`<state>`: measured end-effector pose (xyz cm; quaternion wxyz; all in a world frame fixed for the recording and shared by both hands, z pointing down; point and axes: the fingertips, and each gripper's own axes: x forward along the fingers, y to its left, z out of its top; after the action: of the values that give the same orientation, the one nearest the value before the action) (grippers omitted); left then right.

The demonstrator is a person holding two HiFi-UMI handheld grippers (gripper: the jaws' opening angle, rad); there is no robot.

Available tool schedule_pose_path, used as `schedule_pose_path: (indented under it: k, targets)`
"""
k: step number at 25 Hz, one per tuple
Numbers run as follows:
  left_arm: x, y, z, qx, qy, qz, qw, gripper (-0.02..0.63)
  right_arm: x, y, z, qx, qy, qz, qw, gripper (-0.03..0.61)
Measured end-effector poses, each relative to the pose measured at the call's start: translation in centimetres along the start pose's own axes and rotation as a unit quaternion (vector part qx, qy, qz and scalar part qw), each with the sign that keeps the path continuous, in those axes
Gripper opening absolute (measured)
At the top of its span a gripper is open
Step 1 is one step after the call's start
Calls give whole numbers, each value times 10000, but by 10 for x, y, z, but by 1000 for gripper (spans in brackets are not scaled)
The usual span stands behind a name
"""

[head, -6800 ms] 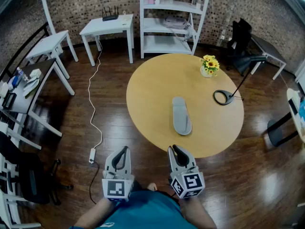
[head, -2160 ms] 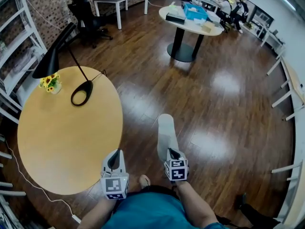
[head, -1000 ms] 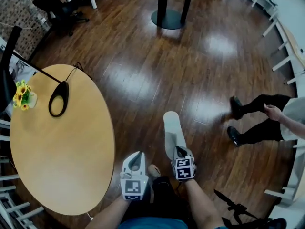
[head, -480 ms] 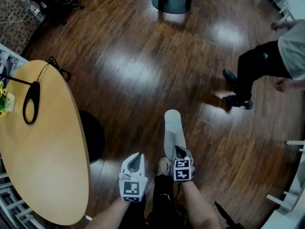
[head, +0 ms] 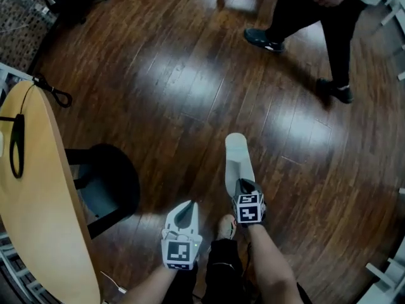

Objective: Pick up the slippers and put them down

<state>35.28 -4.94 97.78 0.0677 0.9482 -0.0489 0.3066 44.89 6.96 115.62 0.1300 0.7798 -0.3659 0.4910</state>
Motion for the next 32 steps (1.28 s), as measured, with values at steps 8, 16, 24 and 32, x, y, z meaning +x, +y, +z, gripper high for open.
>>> schedule_pose_path:
  k: [8,16,24,32]
  targets:
    - [53,7,-31,-79,218,86,9997,5,88,-15,-39,249,696,248,9970,211]
    - [47,-1,-11,-37,278,-77,9996,6,-19,5,-14,891,-501,206,9945,60]
    - [-55,-18,104,148,107,-365,9992,5,-217,31,103,1027,-1523,167,9829,13]
    - [-180,-53,221,160,-674,-527,9962,6,-387,62,161,566,-2158,141,9747,12]
